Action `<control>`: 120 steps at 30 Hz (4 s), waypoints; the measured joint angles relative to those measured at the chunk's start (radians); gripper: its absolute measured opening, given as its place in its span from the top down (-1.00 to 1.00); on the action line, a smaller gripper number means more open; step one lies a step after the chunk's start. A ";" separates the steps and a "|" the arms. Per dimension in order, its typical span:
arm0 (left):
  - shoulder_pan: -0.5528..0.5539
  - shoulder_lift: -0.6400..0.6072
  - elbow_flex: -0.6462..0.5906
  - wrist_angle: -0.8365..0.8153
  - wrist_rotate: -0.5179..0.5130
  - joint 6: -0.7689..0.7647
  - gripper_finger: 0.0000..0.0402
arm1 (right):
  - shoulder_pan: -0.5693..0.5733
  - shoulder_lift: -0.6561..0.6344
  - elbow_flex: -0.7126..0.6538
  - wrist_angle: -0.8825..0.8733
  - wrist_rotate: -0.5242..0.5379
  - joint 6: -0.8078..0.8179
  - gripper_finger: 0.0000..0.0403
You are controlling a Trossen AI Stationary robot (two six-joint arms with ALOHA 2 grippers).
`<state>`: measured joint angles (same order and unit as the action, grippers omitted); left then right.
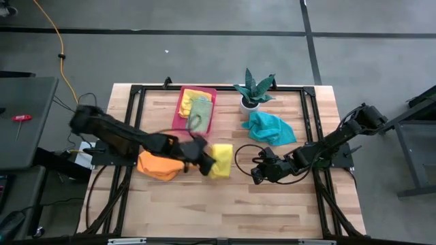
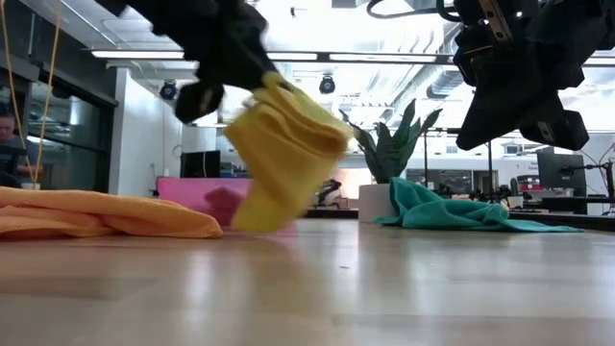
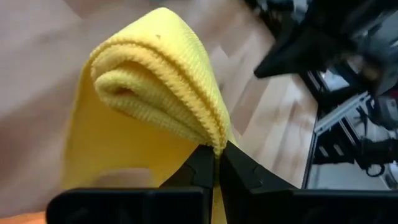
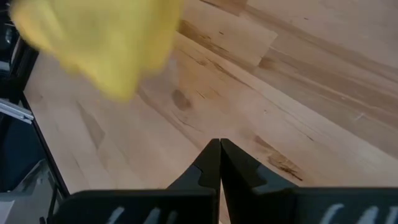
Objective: Fold microfiber towels
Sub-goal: Put the folded yellow microfiber cloth into the red bin
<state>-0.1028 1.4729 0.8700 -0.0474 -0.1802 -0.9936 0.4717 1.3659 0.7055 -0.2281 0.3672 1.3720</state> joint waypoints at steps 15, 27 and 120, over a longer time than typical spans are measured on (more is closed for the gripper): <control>0.151 -0.234 -0.052 -0.089 0.038 0.041 1.00 | 0.000 0.000 0.000 0.004 -0.004 -0.002 1.00; 0.531 -0.327 0.148 -0.409 0.203 0.324 1.00 | 0.000 0.000 0.000 0.008 -0.024 0.000 1.00; 0.919 0.220 0.236 -0.388 0.220 0.816 0.99 | -0.042 0.000 0.000 0.015 0.095 0.232 1.00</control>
<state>0.8166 1.6929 1.1063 -0.4354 0.0396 -0.1779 0.4297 1.3659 0.7055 -0.2127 0.4622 1.6039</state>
